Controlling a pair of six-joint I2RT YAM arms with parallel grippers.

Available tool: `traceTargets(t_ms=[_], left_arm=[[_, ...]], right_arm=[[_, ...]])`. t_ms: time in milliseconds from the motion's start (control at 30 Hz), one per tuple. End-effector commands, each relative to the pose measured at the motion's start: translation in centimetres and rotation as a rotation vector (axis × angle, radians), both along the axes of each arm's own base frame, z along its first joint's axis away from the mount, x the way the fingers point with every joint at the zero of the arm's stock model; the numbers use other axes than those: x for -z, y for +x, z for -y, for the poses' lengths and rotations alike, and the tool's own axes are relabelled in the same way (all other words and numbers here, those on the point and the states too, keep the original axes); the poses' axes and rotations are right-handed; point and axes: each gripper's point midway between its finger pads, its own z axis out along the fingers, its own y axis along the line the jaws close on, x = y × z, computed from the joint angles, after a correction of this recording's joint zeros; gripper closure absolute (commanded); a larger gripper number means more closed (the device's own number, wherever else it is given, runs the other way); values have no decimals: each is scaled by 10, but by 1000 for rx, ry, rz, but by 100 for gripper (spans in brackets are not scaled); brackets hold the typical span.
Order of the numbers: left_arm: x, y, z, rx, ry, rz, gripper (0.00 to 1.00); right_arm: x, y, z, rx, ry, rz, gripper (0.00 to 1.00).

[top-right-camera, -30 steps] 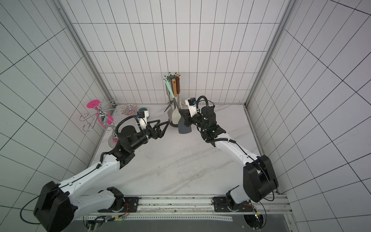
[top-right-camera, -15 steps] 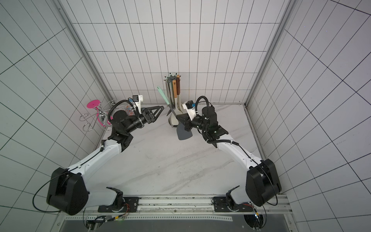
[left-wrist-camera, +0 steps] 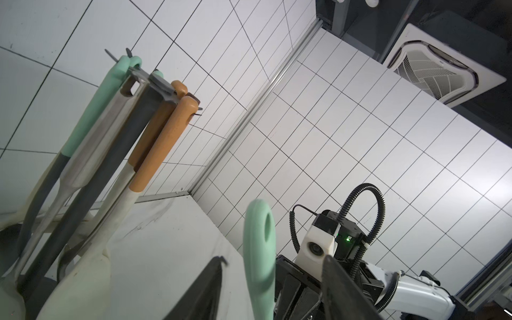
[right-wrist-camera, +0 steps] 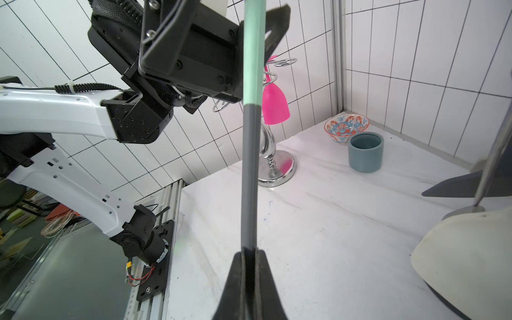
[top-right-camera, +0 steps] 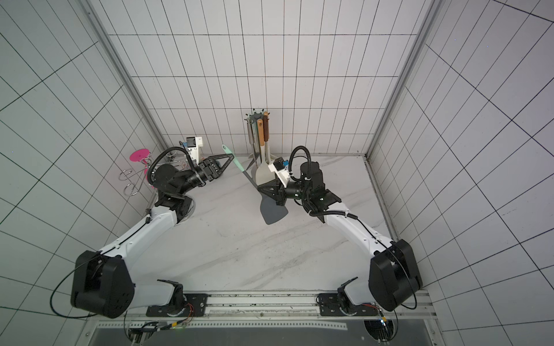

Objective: Take the spatula off the kitchen utensil rack
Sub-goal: Take off the spatula from the rack, then place the spatula at the center of the board.

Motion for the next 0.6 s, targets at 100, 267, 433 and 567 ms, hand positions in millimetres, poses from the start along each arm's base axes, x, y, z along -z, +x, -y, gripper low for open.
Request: traceTargets(t_ms=[100,267,433,567], left_arm=[[-8,-15,3,73,-34,38,82],[1,-20,4,88,-23,27,100],[4,-23,1,63,-35,11,100],[9,-27,0,-10,16,20,100]], right_arm=[[10,-27,-3,-108,14,-62,100],[16,-28,-5,-113,10,-95,100],[16,-18,-1,-15,7,-148,84],[28,-6,12,160,-46,-260,51]])
